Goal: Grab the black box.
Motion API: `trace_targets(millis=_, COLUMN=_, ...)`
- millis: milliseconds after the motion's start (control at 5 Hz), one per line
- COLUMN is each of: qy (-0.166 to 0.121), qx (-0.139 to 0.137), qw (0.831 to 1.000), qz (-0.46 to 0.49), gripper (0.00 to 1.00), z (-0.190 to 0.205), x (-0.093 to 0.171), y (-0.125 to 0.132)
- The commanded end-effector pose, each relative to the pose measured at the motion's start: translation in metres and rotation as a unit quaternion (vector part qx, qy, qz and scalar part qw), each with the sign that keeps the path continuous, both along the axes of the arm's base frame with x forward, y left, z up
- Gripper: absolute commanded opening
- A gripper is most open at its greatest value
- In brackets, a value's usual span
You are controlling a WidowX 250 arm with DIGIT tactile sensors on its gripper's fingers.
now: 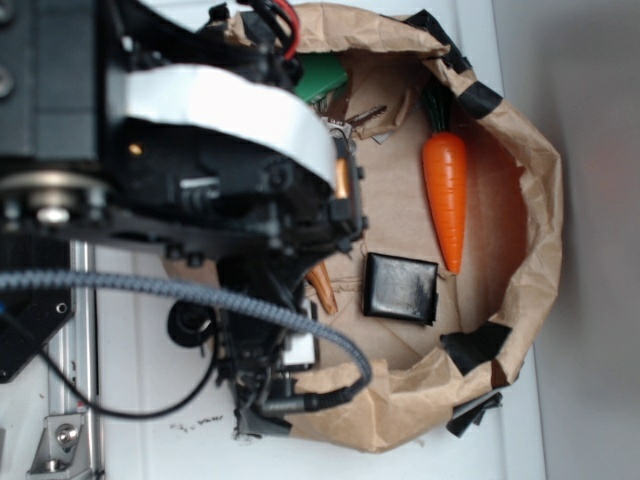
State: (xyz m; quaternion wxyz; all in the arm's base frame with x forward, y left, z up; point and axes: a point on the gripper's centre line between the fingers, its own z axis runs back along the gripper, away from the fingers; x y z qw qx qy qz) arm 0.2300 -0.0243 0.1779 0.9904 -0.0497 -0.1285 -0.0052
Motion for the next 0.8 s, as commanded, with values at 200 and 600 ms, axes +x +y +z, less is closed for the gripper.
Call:
trace_targets(millis=200, qy=0.035, qx=0.006, qw=0.999, qz=-0.023, gripper=1.00, z=-0.093, x=0.044, y=0.003)
trace_targets(millis=600, qy=0.031, qx=0.012, qw=0.997, qz=-0.073, gripper=1.00, z=-0.114, x=0.068, y=-0.018)
